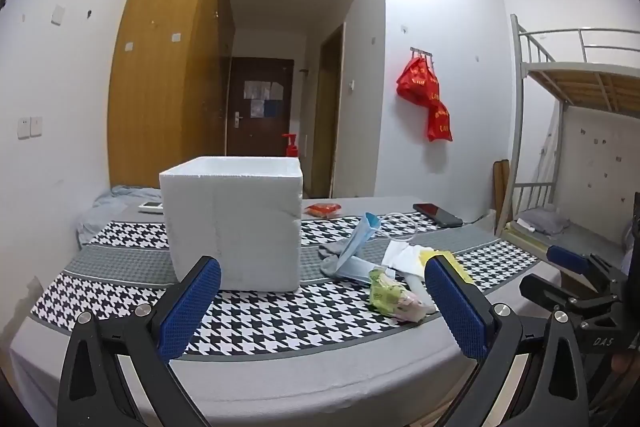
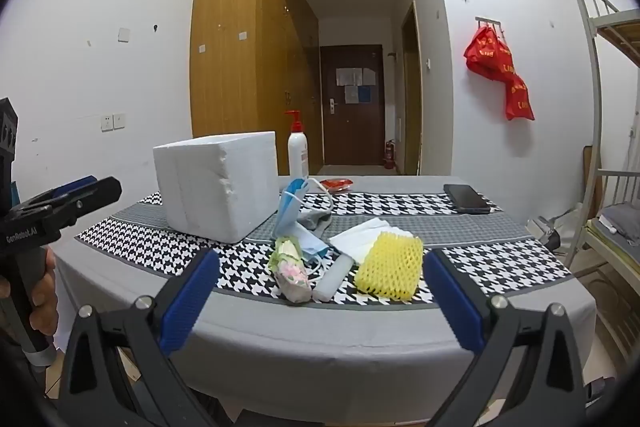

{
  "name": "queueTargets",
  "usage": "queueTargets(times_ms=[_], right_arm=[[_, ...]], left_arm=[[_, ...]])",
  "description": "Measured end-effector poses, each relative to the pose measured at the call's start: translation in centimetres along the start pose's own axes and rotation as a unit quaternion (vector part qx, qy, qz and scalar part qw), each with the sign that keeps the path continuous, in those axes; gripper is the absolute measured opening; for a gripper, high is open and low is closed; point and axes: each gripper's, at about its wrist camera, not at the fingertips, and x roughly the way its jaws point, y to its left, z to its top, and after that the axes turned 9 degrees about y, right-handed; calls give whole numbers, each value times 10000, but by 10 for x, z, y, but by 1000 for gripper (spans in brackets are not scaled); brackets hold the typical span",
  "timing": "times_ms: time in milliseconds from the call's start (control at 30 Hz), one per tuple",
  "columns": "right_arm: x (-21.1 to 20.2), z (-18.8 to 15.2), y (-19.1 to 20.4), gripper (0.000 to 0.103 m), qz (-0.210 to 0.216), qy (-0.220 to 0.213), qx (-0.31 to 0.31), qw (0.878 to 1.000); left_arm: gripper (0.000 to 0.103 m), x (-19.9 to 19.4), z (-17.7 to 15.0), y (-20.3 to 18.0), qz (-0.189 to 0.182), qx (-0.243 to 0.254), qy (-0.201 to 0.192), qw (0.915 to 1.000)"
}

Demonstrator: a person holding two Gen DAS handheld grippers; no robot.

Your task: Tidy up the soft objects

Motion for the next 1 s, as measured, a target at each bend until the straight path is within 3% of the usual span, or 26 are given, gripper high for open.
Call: queueTargets(times_ms=[1000], right_arm=[[3,-2,-2,103,14,39,41,10000]], left_arm=[[102,5,-2,3,-6,-2,26,10000]])
